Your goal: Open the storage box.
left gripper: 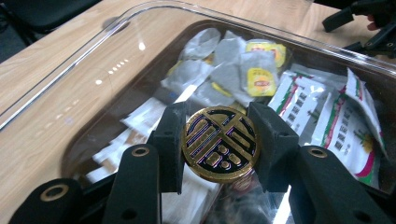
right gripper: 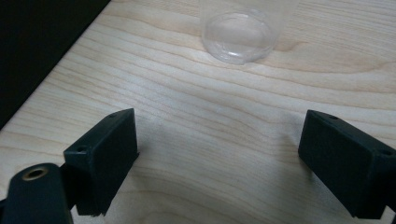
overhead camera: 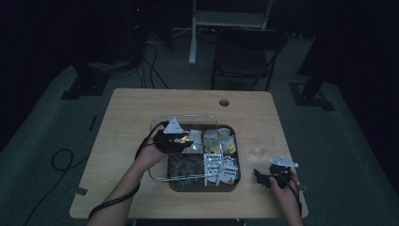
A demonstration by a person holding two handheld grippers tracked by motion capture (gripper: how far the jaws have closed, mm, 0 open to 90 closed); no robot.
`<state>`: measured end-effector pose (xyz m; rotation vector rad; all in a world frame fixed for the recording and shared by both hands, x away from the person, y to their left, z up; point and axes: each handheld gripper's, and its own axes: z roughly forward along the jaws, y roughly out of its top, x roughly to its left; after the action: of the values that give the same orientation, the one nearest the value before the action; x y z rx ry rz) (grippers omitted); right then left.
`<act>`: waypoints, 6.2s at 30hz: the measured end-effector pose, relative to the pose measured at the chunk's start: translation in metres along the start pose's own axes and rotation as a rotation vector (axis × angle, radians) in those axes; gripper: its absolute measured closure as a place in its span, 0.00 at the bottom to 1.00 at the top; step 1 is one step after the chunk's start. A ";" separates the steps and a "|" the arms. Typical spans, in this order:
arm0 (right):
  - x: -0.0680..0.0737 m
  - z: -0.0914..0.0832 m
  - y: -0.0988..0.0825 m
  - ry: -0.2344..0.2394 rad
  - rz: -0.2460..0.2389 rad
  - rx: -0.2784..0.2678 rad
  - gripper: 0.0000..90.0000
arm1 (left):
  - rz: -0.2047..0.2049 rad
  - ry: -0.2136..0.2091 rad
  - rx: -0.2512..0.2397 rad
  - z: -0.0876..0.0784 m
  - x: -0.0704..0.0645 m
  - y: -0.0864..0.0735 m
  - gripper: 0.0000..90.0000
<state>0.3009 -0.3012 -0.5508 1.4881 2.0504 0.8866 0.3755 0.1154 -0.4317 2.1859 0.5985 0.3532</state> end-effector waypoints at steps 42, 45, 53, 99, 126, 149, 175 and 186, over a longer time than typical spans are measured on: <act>0.000 0.000 0.000 0.000 0.001 0.001 0.12 | -0.245 0.326 0.016 -0.099 0.075 -0.102 0.67; 0.000 0.000 0.000 0.000 0.001 0.001 0.12 | -0.265 0.345 0.018 -0.103 0.079 -0.112 0.67; 0.000 0.000 0.000 0.000 0.002 0.001 0.12 | -0.274 0.401 0.012 -0.104 0.086 -0.134 0.67; 0.000 0.000 0.000 0.000 0.001 0.001 0.12 | -0.461 0.349 0.028 -0.043 0.115 -0.167 0.36; 0.000 0.000 0.000 0.000 0.001 0.001 0.12 | -0.389 0.277 -0.010 -0.055 0.085 -0.164 0.01; 0.000 0.000 0.000 0.000 0.002 0.001 0.12 | -0.266 0.135 -0.026 -0.057 0.032 -0.160 0.01; 0.000 0.000 0.000 0.000 0.001 0.001 0.12 | -0.149 -0.031 -0.013 -0.044 -0.033 -0.159 0.01; 0.000 0.000 0.000 0.000 0.001 0.001 0.12 | -0.082 -0.090 0.071 -0.032 -0.053 -0.161 0.01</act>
<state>0.3008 -0.3010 -0.5507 1.4904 2.0507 0.8864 0.2682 0.1965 -0.5406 2.2247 0.6573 0.1917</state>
